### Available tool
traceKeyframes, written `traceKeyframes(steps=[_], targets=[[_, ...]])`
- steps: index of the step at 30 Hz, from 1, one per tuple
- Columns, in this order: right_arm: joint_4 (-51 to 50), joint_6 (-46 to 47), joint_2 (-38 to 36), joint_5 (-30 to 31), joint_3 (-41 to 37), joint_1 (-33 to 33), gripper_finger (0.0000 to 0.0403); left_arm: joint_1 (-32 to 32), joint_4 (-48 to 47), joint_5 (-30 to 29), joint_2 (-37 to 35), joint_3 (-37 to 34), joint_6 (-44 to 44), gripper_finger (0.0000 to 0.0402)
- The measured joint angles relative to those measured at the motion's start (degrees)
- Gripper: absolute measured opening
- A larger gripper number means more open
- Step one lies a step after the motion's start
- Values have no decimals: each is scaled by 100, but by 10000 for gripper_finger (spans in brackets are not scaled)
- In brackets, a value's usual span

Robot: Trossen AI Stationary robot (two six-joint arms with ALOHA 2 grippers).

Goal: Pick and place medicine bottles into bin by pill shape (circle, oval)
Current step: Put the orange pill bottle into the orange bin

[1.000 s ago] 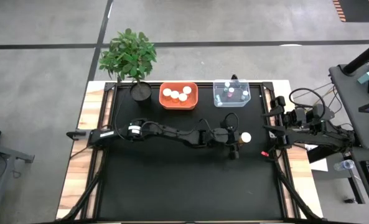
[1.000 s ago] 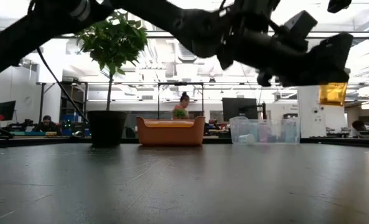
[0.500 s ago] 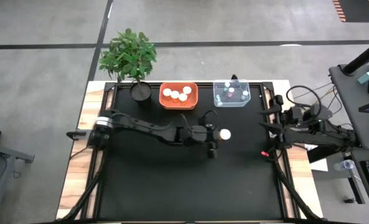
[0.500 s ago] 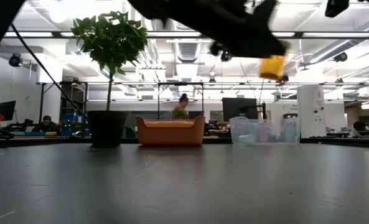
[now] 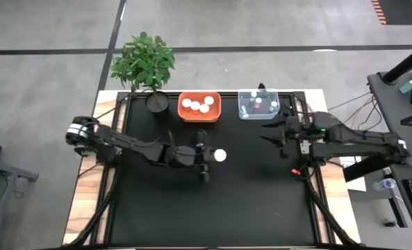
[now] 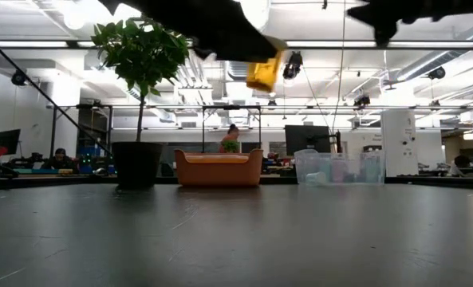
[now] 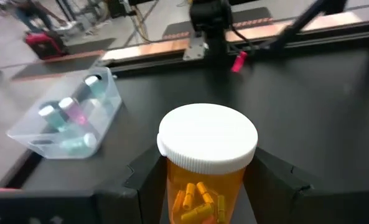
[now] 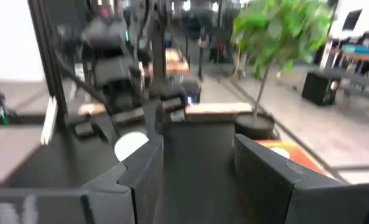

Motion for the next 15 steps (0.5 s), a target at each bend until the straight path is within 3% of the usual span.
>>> traceKeyframes(steps=[4,10,15], targets=[[16,-256,825,-110,261,59,185,-60,11,252,-558,-591,-410,166],[-36,-873,1928,-889,822,258,185,-66,36,787,-1196,-1328,-1018,166],[-3,-1412,2699,-964,1526,522,185,-66,22,1220,-1553,-1779,-1484,166]])
